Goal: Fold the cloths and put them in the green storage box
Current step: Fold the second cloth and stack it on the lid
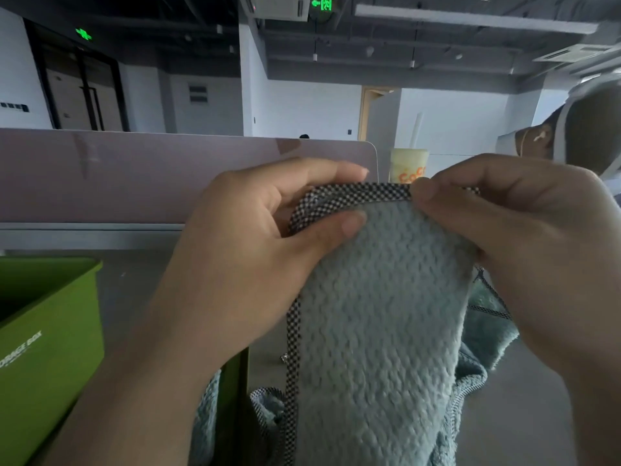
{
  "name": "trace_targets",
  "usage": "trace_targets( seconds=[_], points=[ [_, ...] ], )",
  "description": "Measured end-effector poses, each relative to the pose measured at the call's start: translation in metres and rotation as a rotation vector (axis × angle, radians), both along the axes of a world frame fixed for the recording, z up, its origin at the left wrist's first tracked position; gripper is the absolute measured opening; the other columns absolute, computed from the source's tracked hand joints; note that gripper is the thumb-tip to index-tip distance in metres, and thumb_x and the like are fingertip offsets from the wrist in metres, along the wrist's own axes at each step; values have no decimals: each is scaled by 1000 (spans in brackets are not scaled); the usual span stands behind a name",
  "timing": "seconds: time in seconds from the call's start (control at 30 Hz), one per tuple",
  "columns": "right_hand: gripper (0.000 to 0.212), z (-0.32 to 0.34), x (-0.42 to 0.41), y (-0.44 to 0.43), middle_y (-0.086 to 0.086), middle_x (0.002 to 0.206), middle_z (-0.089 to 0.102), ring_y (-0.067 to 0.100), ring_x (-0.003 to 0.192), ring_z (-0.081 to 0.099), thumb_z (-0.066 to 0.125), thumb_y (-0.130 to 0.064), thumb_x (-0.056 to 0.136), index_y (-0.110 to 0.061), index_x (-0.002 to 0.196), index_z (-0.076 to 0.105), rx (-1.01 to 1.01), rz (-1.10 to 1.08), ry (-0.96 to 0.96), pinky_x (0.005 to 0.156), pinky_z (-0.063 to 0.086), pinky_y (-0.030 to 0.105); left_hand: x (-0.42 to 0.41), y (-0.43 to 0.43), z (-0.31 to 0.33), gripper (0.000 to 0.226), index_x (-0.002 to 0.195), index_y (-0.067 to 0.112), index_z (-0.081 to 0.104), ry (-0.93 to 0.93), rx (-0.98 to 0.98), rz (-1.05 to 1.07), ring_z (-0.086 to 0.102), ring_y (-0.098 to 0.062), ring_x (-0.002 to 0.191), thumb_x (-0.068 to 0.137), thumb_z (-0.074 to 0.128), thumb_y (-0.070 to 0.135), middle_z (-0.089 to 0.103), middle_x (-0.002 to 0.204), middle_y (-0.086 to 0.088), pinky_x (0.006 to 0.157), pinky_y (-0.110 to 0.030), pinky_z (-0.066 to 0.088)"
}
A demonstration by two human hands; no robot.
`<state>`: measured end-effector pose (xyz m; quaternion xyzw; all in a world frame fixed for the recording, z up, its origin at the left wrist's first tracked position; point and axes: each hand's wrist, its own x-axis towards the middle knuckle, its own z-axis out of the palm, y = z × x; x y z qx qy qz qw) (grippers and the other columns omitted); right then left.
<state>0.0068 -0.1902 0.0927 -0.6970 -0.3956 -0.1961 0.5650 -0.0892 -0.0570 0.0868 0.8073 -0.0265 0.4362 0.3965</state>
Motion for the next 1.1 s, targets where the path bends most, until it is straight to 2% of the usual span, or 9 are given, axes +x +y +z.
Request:
trace_targets(
  seconds=[0.07, 0.3, 0.47, 0.63, 0.8, 0.9, 0.97, 1.03, 1.1],
  points=[
    [12, 3, -4, -8, -3, 71, 71, 16, 67, 64, 71, -40, 70, -29, 74, 75, 89, 200, 71, 71, 53, 46, 0, -2, 0, 24, 94, 39, 70, -10, -2, 21, 68, 9, 82, 71, 68, 36, 72, 87, 29, 68, -14, 56],
    [12, 0, 14, -9, 0, 71, 71, 19, 68, 65, 71, -39, 70, -28, 73, 75, 91, 193, 42, 73, 54, 50, 2, -2, 0, 15, 85, 43, 72, -67, -10, 120, 65, 16, 78, 71, 68, 42, 70, 81, 35, 63, -1, 45],
    [14, -3, 16, -9, 12, 65, 69, 44, 64, 62, 72, -43, 66, -31, 72, 76, 111, 156, 47, 63, 52, 59, 1, -2, -1, 12, 89, 41, 71, -87, 45, 147, 60, 22, 86, 81, 64, 36, 64, 89, 42, 69, 4, 40],
    [10, -2, 24, -12, -2, 69, 75, 29, 63, 69, 73, -37, 65, -33, 74, 77, 120, 159, 93, 68, 58, 55, -1, 0, 1, 12, 85, 42, 70, -102, 11, 154, 60, 23, 85, 77, 61, 40, 64, 86, 43, 69, 4, 41],
    [15, -6, 31, -7, 4, 68, 74, 23, 58, 65, 72, -28, 71, -26, 86, 75, 182, 187, 153, 61, 56, 42, 5, 3, -1, 17, 77, 39, 75, -105, -222, 90, 68, 10, 79, 63, 67, 43, 74, 80, 25, 67, -5, 48],
    [19, -7, 30, 0, 7, 76, 74, 15, 60, 66, 65, -20, 82, -11, 97, 72, 279, 541, 528, 54, 52, 25, 10, 7, -4, 22, 75, 34, 78, -89, -528, -40, 71, 1, 78, 55, 71, 41, 76, 81, 14, 67, -16, 51],
    [36, -10, 31, 1, 9, 83, 75, 18, 70, 71, 55, -32, 82, -2, 98, 70, 36, 788, 702, 59, 56, 25, 14, 11, -5, 23, 77, 30, 79, -28, -715, -83, 73, -5, 80, 57, 71, 37, 77, 85, 10, 68, -24, 53],
    [38, -15, 35, 1, 12, 89, 76, 20, 76, 73, 57, -31, 77, -1, 94, 73, -177, 894, 772, 64, 58, 27, 19, 13, -4, 19, 75, 27, 79, 38, -860, -117, 74, -6, 76, 63, 69, 37, 77, 84, 9, 61, -21, 55],
    [32, -17, 38, 4, 14, 91, 76, 20, 74, 73, 61, -23, 73, 0, 90, 75, -169, 881, 834, 66, 60, 29, 23, 16, -3, 25, 65, 21, 78, 120, -971, -140, 72, -5, 63, 76, 63, 39, 76, 74, 8, 45, -14, 50]
  ],
)
